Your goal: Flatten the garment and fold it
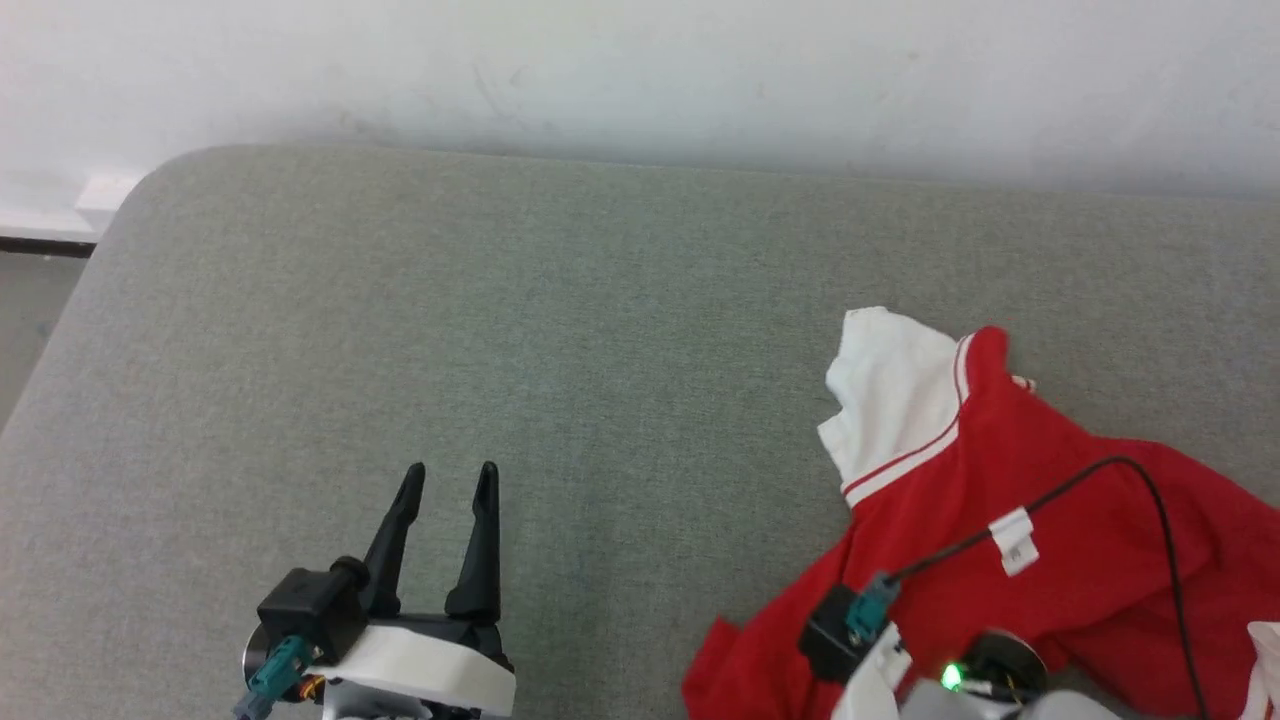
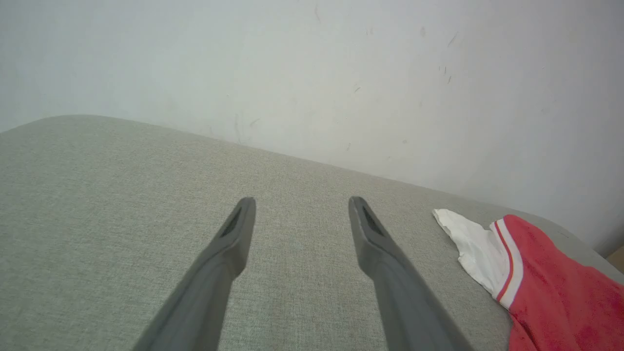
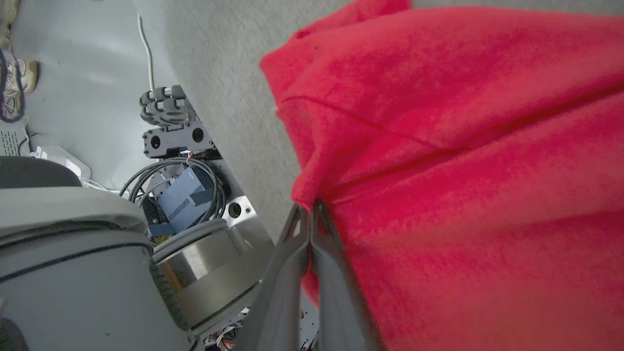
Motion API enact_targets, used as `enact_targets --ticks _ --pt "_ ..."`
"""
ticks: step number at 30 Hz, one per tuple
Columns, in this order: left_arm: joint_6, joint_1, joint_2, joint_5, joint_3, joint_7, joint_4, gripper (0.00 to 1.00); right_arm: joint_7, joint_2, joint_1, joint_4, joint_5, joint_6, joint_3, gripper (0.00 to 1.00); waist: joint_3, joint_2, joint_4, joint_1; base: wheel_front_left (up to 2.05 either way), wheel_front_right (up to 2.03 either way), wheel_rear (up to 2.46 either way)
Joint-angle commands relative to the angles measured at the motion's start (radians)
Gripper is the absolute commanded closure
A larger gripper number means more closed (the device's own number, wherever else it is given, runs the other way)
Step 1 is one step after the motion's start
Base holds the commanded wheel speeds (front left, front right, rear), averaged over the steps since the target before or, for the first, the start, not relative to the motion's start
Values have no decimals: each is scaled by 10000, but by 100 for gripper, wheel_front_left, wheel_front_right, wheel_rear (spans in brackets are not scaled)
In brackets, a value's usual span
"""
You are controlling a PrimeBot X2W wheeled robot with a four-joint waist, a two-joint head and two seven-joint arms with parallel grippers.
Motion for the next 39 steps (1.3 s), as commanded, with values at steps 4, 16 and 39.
enact_targets --ticks 4,16,39 --pt "-7 110 -16 -61 -5 -47 85 0 628 -597 471 -12 290 -7 209 100 -103 -1 -266 0 0 0 0" --pt "0 531 27 18 128 -47 183 0 -2838 328 563 -726 -338 -7 -1700 0 -805 -1 -1023 0 0 0 0" --pt "-312 -768 584 816 -596 925 -457 0 -10826 3677 3434 43 -4643 -7 -9595 0 87 -1 -2071 0 0 0 0"
